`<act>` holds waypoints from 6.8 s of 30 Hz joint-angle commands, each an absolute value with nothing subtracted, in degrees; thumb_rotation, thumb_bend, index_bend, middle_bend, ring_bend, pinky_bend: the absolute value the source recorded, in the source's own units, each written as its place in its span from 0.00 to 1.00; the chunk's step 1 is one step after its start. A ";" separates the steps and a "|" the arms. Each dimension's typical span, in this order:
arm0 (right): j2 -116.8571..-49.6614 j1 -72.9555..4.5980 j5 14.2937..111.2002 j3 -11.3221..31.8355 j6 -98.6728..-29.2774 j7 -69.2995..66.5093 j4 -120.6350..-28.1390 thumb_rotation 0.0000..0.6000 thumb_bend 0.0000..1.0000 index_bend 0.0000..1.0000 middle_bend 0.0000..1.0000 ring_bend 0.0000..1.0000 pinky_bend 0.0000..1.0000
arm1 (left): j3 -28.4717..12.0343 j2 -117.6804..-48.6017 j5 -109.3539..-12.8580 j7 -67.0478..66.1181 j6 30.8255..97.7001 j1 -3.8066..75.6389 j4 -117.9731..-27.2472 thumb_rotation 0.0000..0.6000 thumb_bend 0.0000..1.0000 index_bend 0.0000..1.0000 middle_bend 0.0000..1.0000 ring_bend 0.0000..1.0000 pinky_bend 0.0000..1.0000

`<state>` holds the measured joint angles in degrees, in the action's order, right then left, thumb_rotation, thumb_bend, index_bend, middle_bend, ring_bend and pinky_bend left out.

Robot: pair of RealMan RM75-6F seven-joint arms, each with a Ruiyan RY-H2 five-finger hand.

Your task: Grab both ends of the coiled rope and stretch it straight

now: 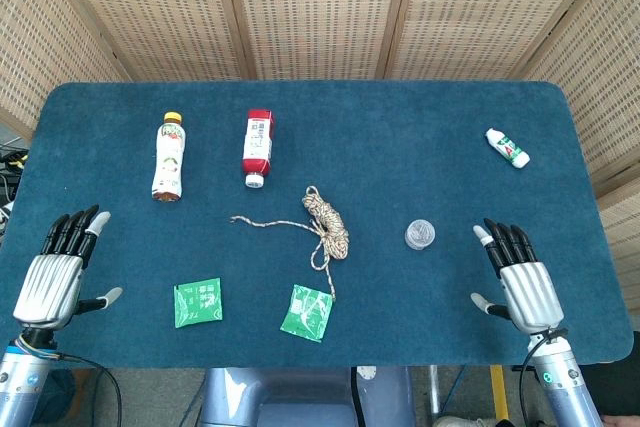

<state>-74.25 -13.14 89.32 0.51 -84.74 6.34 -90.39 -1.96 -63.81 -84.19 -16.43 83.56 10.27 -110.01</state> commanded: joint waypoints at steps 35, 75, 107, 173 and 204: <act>-84.24 -39.76 89.46 3.78 -45.48 26.04 -94.43 1.00 0.86 0.31 0.00 0.00 0.00 | -3.27 -64.91 -80.22 -17.73 78.77 12.16 -109.11 1.00 0.00 0.00 0.00 0.00 0.00; -88.17 -41.46 75.15 1.13 -48.04 41.63 -87.91 1.00 0.86 0.35 0.00 0.00 0.00 | -2.43 -66.04 -80.34 -20.24 78.14 12.62 -109.10 1.00 0.00 0.00 0.00 0.00 0.00; -97.79 -36.94 63.20 7.75 -58.54 28.95 -85.93 1.00 0.36 0.50 0.00 0.00 0.00 | -2.38 -65.44 -80.14 -19.18 77.78 12.71 -109.12 1.00 0.00 0.00 0.00 0.00 0.00; -101.38 -34.94 67.03 6.29 -61.93 27.72 -80.50 1.00 0.46 0.68 0.00 0.00 0.00 | -10.33 -73.86 -70.54 -24.64 67.34 23.92 -102.51 1.00 0.00 0.19 0.00 0.00 0.00; -101.30 -34.92 67.82 6.57 -59.21 25.07 -78.78 1.00 0.46 0.69 0.00 0.00 0.00 | -18.81 -105.72 -47.73 -33.85 55.32 45.90 -67.31 1.00 0.32 0.49 0.00 0.00 0.00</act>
